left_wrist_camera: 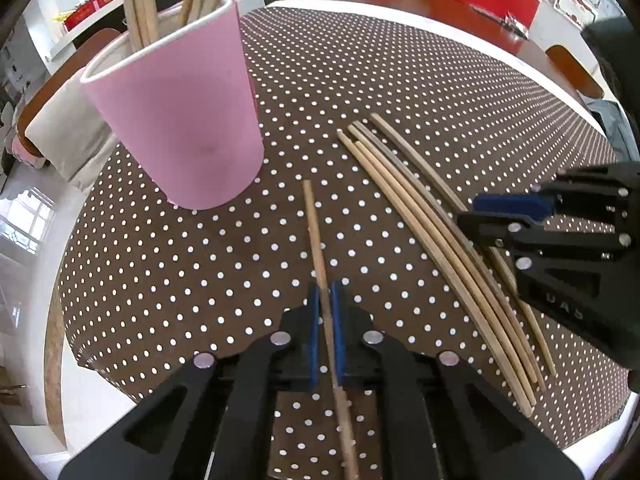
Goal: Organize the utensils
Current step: 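Close the right gripper on a loose chopstick while the left gripper grasps another one, then lift the chopstick with the right gripper over the pink cup while the left gripper carries its chopstick there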
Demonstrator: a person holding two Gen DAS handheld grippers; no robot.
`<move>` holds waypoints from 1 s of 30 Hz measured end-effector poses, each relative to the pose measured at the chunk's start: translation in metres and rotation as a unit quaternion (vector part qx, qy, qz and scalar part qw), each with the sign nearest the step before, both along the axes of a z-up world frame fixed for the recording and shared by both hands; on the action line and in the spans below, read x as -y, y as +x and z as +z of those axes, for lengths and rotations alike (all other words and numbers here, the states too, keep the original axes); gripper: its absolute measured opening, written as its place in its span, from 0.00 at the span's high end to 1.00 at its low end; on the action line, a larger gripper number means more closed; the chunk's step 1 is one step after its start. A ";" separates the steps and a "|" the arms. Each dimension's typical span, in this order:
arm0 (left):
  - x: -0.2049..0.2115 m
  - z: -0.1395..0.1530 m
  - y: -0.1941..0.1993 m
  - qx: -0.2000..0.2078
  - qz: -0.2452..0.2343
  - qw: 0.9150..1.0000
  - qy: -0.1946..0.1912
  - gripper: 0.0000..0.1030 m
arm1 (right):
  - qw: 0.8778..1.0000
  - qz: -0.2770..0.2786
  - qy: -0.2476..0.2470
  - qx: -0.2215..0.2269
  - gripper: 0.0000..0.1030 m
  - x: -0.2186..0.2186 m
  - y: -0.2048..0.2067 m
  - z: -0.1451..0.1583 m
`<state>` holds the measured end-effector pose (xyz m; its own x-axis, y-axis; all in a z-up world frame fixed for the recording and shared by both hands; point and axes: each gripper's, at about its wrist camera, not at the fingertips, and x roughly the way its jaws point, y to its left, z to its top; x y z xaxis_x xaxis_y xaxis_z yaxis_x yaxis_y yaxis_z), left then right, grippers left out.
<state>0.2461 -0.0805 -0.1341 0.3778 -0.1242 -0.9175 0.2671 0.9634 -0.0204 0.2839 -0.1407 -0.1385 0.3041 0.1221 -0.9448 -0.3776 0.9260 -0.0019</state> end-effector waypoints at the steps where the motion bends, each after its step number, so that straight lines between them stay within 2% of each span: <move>1: -0.001 0.000 -0.001 0.004 0.002 1.000 -0.002 0.95 | 1.000 -0.001 0.004 0.003 0.93 -0.001 0.000 -0.001; 7: -0.013 0.000 -0.012 0.019 0.007 0.999 -0.025 0.95 | 0.998 -0.022 0.051 0.022 0.95 0.019 -0.010 0.001; 11: -0.018 0.018 -0.018 0.050 0.004 0.998 -0.043 0.95 | 0.995 -0.034 0.085 0.047 0.95 0.038 -0.019 0.005; 16: -0.019 0.047 -0.032 0.092 -0.007 0.993 -0.075 0.95 | 0.982 -0.039 0.158 0.092 0.95 0.047 -0.033 0.027; 21: -0.027 0.080 -0.045 0.146 -0.007 0.984 -0.106 0.95 | 0.969 -0.035 0.204 0.136 0.95 0.054 -0.052 0.052; 23: -0.018 0.092 -0.052 0.165 -0.010 0.980 -0.115 0.95 | 0.961 -0.030 0.226 0.158 0.95 0.066 -0.054 0.072; 30: -0.023 0.140 -0.062 0.251 -0.006 0.956 -0.153 0.95 | 0.925 -0.016 0.300 0.233 0.94 0.069 -0.077 0.116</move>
<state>0.1841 -0.0579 0.0063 0.7579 -0.3655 -0.5404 0.3287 0.9294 -0.1676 0.2067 -0.2094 -0.0223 0.6733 0.5668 -0.4747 -0.4386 0.8231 0.3607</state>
